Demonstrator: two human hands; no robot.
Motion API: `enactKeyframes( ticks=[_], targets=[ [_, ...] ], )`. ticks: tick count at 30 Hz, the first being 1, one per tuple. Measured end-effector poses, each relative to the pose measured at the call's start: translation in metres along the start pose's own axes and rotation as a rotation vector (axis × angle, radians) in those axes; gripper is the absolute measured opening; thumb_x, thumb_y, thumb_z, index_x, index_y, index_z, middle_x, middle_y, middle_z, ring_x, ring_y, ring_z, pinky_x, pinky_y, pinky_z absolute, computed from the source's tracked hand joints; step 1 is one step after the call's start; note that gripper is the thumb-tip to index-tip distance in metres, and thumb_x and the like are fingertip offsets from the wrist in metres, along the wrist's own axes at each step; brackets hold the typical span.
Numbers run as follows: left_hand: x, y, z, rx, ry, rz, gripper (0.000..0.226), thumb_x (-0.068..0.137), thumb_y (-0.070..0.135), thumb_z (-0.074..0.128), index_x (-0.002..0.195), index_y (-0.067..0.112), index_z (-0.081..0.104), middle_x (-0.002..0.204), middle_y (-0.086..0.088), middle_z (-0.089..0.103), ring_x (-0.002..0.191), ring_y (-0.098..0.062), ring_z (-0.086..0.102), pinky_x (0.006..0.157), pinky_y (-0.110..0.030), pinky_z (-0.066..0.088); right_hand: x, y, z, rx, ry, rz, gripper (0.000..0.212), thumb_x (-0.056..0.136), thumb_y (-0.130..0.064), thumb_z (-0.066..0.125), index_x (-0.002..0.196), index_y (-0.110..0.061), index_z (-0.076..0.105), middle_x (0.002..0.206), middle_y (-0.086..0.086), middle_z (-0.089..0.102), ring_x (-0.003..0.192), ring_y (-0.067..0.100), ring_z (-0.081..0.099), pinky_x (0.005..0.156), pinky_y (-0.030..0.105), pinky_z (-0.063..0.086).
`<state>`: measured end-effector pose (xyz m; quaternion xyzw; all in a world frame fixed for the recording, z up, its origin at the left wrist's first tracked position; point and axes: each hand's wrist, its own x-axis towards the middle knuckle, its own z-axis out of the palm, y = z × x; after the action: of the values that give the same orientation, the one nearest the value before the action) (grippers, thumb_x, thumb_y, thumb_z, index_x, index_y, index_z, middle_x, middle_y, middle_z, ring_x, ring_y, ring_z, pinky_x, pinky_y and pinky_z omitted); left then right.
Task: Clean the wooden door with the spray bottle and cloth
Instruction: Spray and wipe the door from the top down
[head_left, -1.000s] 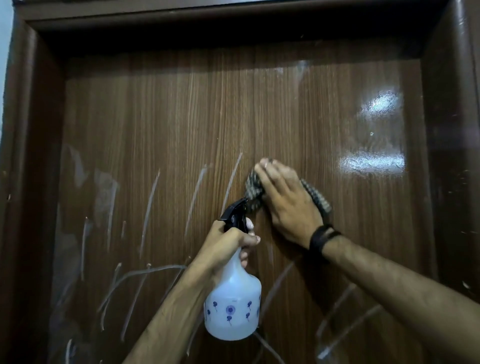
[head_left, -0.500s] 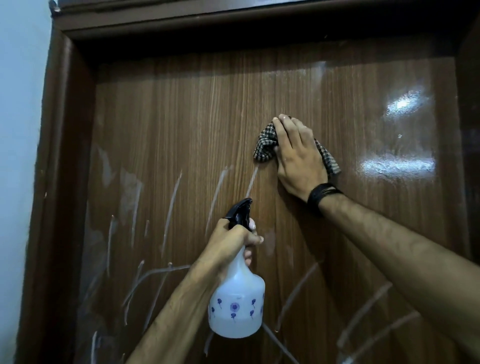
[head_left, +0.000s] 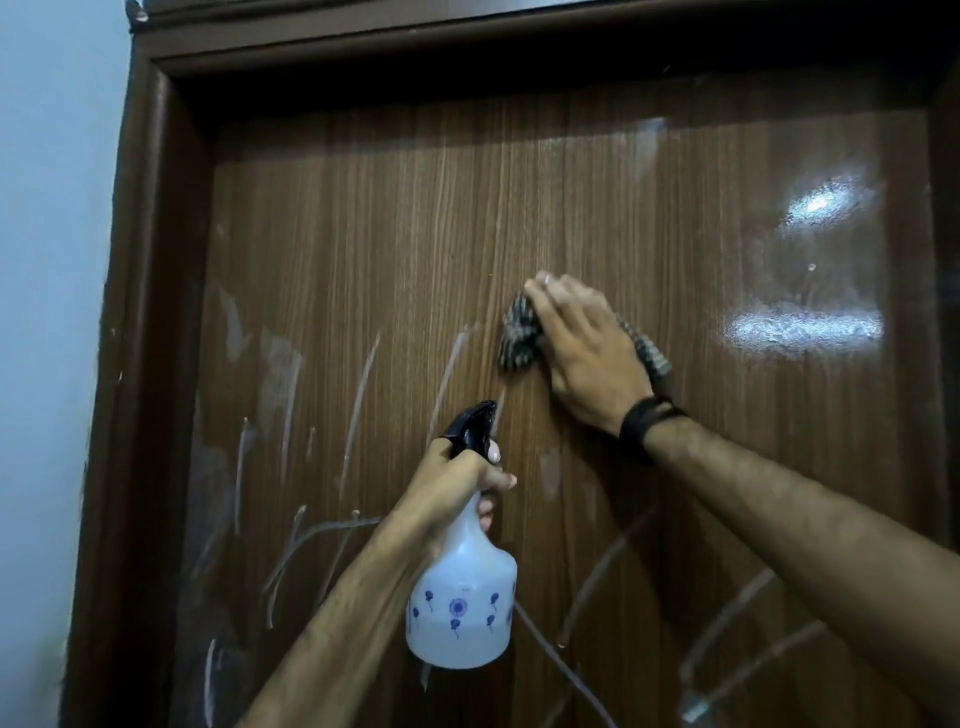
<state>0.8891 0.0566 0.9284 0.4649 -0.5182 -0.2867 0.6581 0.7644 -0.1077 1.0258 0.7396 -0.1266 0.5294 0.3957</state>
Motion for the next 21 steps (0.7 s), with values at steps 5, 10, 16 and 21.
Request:
enactKeyframes(
  ticks=[5,10,16,21],
  targets=[
    [-0.001,0.007,-0.009,-0.017,0.004,0.039,0.024,0.084,-0.010,0.057,0.098,0.010,0.059,0.082,-0.008,0.055,0.053,-0.011,0.045,0.049,-0.024,0.040,0.048,0.006,0.002,-0.040,0.056,0.099,0.054,0.102,-0.020,0.042,0.153,-0.005,0.033,0.156,0.013,0.037,0.143,0.031,0.032,0.119,0.047,0.027],
    [-0.003,0.005,-0.018,0.004,0.022,0.042,0.023,0.085,-0.009,0.057,0.098,0.009,0.059,0.084,-0.009,0.054,0.052,-0.011,0.044,0.050,-0.025,0.039,-0.013,-0.024,0.010,-0.049,-0.032,-0.116,0.070,0.092,-0.016,0.054,0.157,-0.007,0.027,0.160,0.013,0.030,0.148,0.031,0.026,0.123,0.045,0.018],
    [-0.003,0.006,-0.011,-0.011,0.016,0.044,0.023,0.085,-0.011,0.055,0.095,0.009,0.057,0.084,-0.012,0.052,0.050,-0.012,0.040,0.048,-0.025,0.035,-0.056,-0.034,0.009,-0.023,-0.078,-0.223,0.070,0.089,-0.015,0.054,0.155,-0.008,0.032,0.160,0.010,0.034,0.148,0.029,0.031,0.122,0.043,0.023],
    [-0.001,0.009,-0.007,-0.017,-0.004,0.039,0.025,0.083,-0.011,0.057,0.097,0.010,0.059,0.083,-0.008,0.056,0.051,-0.011,0.044,0.048,-0.024,0.038,0.016,0.003,-0.001,-0.004,0.034,0.089,0.064,0.096,-0.015,0.053,0.155,-0.007,0.030,0.158,0.014,0.033,0.145,0.032,0.029,0.124,0.048,0.020]
  ],
)
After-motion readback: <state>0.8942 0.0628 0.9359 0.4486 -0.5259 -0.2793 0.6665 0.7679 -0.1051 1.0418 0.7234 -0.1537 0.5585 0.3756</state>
